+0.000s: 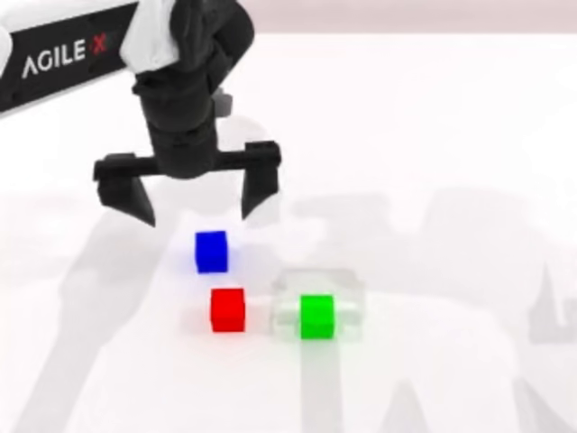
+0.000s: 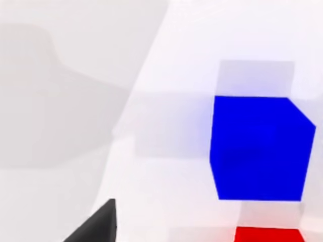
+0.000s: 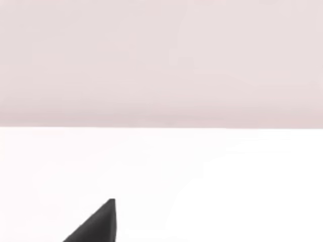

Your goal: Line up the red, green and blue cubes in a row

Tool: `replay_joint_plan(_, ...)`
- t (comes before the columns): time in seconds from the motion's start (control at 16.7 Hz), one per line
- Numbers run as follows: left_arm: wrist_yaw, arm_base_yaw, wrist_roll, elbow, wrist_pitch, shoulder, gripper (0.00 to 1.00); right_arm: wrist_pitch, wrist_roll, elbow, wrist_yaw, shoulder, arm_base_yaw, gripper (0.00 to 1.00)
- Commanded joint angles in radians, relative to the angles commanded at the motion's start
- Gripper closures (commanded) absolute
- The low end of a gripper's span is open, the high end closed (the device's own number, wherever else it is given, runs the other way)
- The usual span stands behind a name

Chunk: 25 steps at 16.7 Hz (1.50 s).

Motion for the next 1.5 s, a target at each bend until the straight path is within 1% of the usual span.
replay_joint_plan(0.12,0.0,-0.001,0.002,-0.027,0.037,0.012,0.0,0.0,0.0,0.0,0.0,0.0,0.0,0.0)
replay_joint_plan(0.48,0.0,-0.002,0.002,-0.162,0.253,0.086,0.0,0.0,0.0,0.0,0.0,0.0,0.0,0.0)
replay_joint_plan(0.78,0.001,-0.002,0.002,-0.175,0.271,0.095,0.0,0.0,0.0,0.0,0.0,0.0,0.0,0.0)
replay_joint_plan(1.5,0.001,-0.002,0.002,-0.175,0.271,0.095,0.9,0.0,0.0,0.0,0.0,0.0,0.0,0.0)
